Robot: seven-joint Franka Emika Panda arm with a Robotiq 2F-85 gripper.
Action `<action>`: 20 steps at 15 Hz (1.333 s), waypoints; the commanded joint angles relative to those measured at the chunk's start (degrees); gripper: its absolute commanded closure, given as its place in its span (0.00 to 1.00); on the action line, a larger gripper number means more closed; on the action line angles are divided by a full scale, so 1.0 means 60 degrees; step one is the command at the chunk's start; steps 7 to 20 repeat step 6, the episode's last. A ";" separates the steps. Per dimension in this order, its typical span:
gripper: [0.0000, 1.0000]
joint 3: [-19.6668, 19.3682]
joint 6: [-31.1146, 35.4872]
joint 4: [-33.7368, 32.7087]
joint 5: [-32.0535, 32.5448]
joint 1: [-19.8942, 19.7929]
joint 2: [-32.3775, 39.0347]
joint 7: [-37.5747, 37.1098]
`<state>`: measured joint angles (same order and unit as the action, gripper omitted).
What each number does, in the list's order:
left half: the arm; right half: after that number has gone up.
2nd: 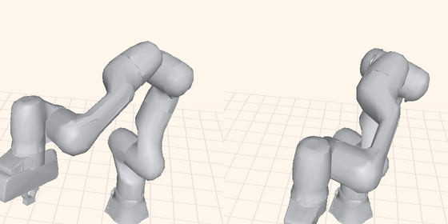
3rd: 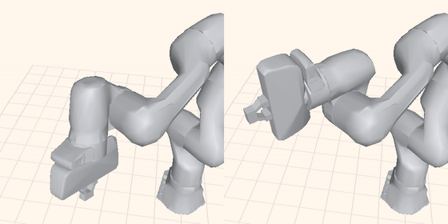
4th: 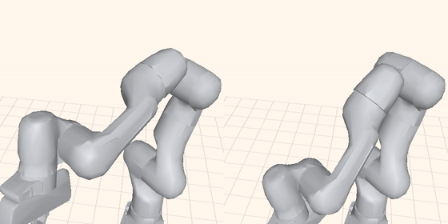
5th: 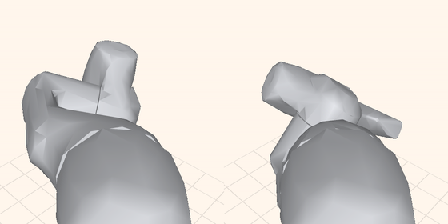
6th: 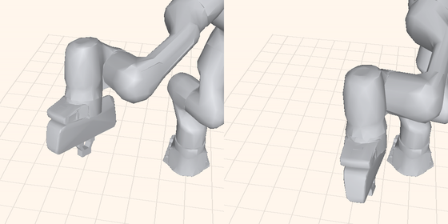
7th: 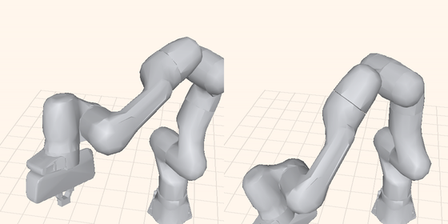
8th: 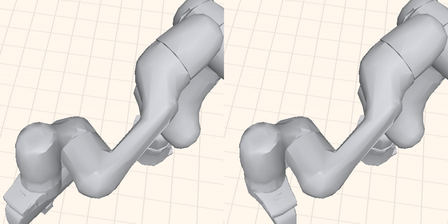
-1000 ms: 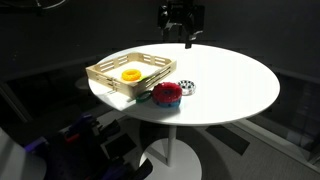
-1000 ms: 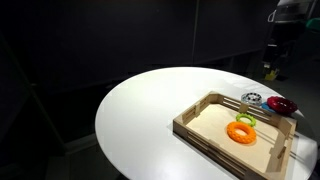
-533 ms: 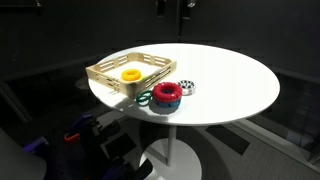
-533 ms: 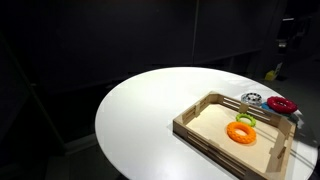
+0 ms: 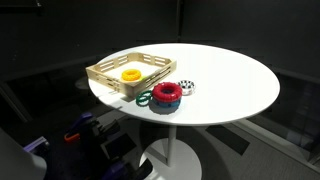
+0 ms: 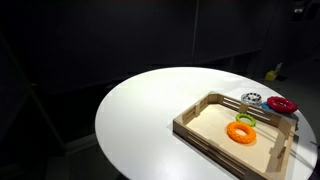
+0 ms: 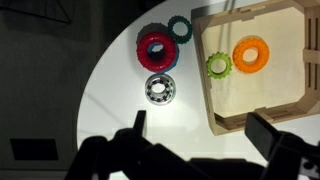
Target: Pick up the black and white ring and put it on the clear ring
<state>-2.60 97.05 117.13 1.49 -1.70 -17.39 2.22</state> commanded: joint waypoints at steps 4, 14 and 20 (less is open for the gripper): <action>0.00 0.0020 -0.0286 -0.0327 -0.0228 0.0064 -0.0108 0.0063; 0.00 0.0021 -0.0285 -0.0292 -0.0228 0.0063 -0.0082 0.0063; 0.00 0.0021 -0.0285 -0.0292 -0.0228 0.0063 -0.0082 0.0063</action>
